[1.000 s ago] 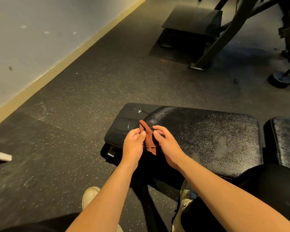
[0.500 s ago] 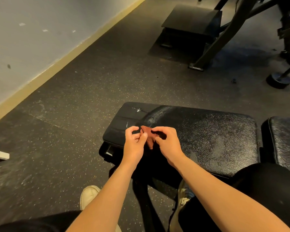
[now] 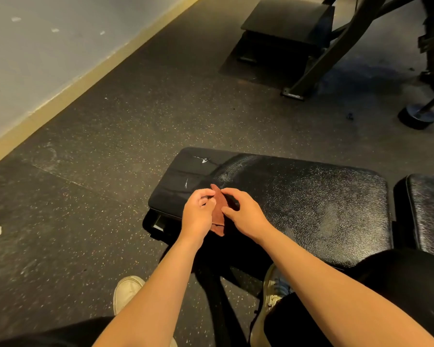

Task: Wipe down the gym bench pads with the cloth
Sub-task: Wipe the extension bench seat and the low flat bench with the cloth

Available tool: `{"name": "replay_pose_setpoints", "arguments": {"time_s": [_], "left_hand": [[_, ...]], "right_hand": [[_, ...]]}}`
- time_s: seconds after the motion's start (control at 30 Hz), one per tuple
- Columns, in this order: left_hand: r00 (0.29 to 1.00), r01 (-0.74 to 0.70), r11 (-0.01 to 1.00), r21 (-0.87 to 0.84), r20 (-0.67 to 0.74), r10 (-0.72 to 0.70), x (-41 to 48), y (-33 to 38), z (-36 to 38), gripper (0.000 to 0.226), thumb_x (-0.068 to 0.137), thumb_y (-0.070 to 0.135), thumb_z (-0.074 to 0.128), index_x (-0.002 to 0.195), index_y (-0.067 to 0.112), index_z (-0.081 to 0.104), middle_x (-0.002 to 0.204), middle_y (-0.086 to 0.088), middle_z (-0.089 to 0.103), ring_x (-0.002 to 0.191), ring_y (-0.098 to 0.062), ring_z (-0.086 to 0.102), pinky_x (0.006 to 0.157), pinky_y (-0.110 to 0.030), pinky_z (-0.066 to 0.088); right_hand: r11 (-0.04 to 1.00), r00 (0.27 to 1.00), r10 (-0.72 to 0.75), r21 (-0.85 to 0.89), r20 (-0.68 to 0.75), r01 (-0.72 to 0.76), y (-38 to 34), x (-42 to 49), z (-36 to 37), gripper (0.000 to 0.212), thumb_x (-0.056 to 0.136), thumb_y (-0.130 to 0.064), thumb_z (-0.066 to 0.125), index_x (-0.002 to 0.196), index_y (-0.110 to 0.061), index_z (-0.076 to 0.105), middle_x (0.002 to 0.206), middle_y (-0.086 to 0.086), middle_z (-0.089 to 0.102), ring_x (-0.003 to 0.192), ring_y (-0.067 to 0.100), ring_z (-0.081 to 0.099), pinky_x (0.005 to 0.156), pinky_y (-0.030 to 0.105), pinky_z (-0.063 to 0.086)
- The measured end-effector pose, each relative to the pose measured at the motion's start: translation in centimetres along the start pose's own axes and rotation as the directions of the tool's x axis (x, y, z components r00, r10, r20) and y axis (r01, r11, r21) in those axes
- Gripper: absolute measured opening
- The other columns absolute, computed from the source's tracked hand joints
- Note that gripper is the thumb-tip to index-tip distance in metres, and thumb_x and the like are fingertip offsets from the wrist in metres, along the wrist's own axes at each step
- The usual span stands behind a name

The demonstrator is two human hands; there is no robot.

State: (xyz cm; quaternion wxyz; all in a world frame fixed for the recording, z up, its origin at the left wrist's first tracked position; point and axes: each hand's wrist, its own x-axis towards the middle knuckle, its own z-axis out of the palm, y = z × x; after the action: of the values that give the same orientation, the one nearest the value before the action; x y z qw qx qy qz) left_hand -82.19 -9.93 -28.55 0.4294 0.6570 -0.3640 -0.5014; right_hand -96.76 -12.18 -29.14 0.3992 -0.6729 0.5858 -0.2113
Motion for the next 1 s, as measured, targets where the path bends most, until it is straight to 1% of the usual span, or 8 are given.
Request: {"name": "replay_pose_setpoints", "arguments": {"time_s": [0.2,0.3,0.47,0.57,0.63,0.77,0.87,1.0], "left_hand": [[0.989,-0.012,0.995,0.097,0.146,-0.002,1.5,-0.6,0.4,0.031,0.101,0.018,0.060,0.128,0.031,0.061,0.120,0.014,0.065,0.100,0.004,0.063,0.069,-0.008,0.049],[0.979,-0.053,0.976,0.213,0.204,0.009,2.6,-0.9,0.5,0.045,0.098,0.020,0.064,0.139,0.038,0.054,0.128,0.014,0.059,0.107,0.000,0.061,0.080,-0.015,0.052],[0.990,-0.007,0.968,0.251,0.139,-0.029,4.3,-1.5,1.0,0.046,0.099,0.021,0.062,0.144,0.029,0.053,0.137,0.007,0.061,0.123,-0.010,0.059,0.104,-0.036,0.051],[0.994,0.057,0.989,0.136,0.090,-0.070,4.8,-1.6,1.0,0.034,0.101,0.018,0.059,0.135,0.026,0.061,0.117,0.010,0.070,0.093,-0.001,0.070,0.083,-0.029,0.060],[0.995,0.068,0.993,0.093,0.067,-0.075,5.0,-1.9,0.9,0.029,0.103,0.016,0.055,0.128,0.027,0.064,0.103,0.011,0.071,0.078,-0.003,0.071,0.072,-0.029,0.062],[0.999,0.022,0.994,0.111,0.030,-0.026,5.2,-3.1,1.1,0.034,0.103,0.014,0.049,0.129,0.030,0.063,0.111,0.013,0.069,0.096,-0.008,0.070,0.088,-0.040,0.060],[0.990,-0.132,0.938,0.319,-0.012,0.143,5.4,-3.9,0.9,0.035,0.103,0.013,0.050,0.135,0.022,0.061,0.133,0.008,0.059,0.124,-0.009,0.055,0.108,-0.027,0.042],[0.995,-0.086,0.935,0.345,-0.016,0.097,5.9,-5.5,0.6,0.038,0.107,0.020,0.043,0.142,0.019,0.055,0.145,0.004,0.053,0.137,-0.011,0.043,0.117,-0.032,0.033]], "right_hand": [[0.999,0.986,-0.039,-0.001,-0.165,0.040,0.1,1.3,0.0,0.045,0.088,0.004,0.057,0.121,-0.026,0.066,0.104,-0.012,0.053,0.097,-0.001,0.051,0.084,-0.003,0.031],[0.995,0.979,-0.079,-0.076,-0.185,0.066,0.4,2.4,0.0,0.043,0.091,0.000,0.053,0.118,-0.030,0.069,0.106,-0.015,0.053,0.103,0.001,0.049,0.088,0.013,0.042],[0.886,0.923,-0.226,-0.459,-0.311,0.063,1.9,3.5,0.6,0.028,0.088,-0.009,0.064,0.111,-0.020,0.073,0.106,0.003,0.057,0.097,0.028,0.048,0.074,0.041,0.046],[0.847,0.880,-0.391,-0.478,-0.268,0.231,2.4,3.3,1.8,0.029,0.086,-0.016,0.065,0.114,-0.022,0.071,0.108,0.002,0.058,0.101,0.026,0.049,0.082,0.038,0.041],[0.829,0.914,-0.375,-0.497,-0.156,0.255,2.8,3.5,2.7,0.041,0.084,-0.015,0.065,0.124,-0.024,0.066,0.116,0.001,0.059,0.112,0.024,0.050,0.098,0.046,0.040],[0.807,0.958,-0.287,-0.540,-0.009,0.237,3.5,4.8,3.5,0.046,0.089,-0.013,0.060,0.134,-0.021,0.058,0.125,0.003,0.058,0.125,0.026,0.048,0.115,0.058,0.023],[0.763,0.935,-0.346,-0.604,-0.082,0.229,3.7,6.4,2.7,0.037,0.084,-0.015,0.061,0.121,-0.017,0.064,0.115,0.004,0.057,0.117,0.026,0.050,0.112,0.055,0.026],[0.792,0.955,-0.240,-0.604,-0.176,0.088,2.7,7.3,2.9,0.039,0.088,-0.018,0.048,0.124,-0.010,0.060,0.124,0.009,0.056,0.126,0.034,0.046,0.110,0.054,0.029]]}}
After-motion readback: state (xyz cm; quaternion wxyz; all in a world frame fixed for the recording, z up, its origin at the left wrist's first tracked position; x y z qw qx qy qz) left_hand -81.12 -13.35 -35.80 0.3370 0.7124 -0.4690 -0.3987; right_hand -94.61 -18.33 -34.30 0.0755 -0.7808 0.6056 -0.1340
